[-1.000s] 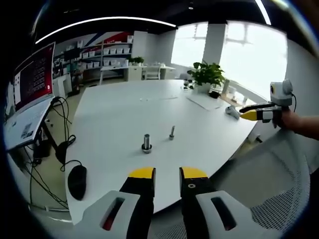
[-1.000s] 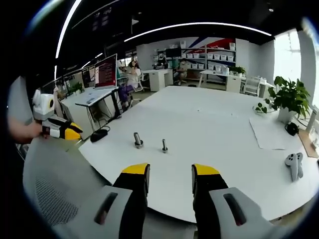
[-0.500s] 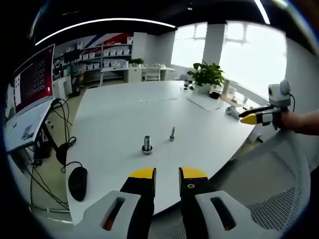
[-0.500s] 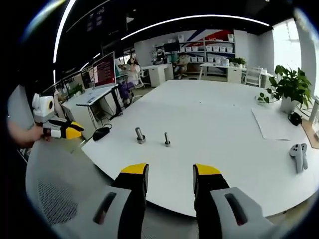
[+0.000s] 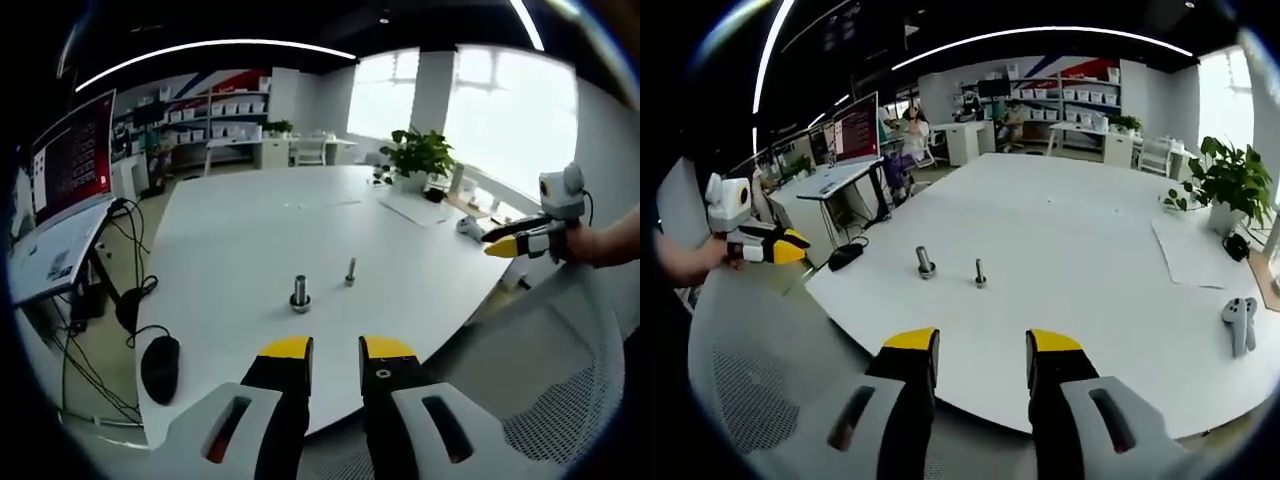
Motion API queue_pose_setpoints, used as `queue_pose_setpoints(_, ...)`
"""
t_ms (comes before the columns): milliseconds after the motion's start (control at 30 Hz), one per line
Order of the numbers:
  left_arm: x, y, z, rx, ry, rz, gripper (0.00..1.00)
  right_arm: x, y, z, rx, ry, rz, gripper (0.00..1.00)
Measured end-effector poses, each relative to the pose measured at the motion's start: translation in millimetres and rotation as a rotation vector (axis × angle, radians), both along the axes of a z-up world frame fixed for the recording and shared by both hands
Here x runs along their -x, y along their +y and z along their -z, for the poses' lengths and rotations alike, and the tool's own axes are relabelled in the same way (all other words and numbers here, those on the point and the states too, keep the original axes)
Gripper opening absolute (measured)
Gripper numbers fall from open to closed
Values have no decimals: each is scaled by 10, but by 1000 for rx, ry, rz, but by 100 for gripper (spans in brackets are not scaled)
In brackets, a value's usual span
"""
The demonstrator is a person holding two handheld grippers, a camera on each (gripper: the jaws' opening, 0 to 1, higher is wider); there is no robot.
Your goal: Place the washer onto the threaded stud by aligning its center hole with the stud, sliding it down to the base, and recovering from edge contact or off-axis alignment until the washer reaches the visible bottom stop.
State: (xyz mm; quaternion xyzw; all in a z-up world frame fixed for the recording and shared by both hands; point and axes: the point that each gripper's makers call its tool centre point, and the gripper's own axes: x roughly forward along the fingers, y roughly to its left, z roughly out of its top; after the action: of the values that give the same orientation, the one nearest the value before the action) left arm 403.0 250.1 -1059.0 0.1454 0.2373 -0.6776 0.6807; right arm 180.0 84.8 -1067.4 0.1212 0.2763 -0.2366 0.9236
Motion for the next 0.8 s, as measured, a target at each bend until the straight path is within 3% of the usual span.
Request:
queue_pose_setpoints(333,-54,4,14,2,-8,-29,16,-7,-24,13,12,17,-7,36)
queue_pose_setpoints(500,-36,-12,44,-4,-20,-10,15,-48,43,49,19,53,-28,35)
queue_pose_setpoints(600,-61,-3,55,-5,-19,-18,15,-9,47,99,48,112,-65,35)
queue_pose_setpoints(800,-51,-22,12,21,-3,-22,16,-28,89,122,36,122,-80,35)
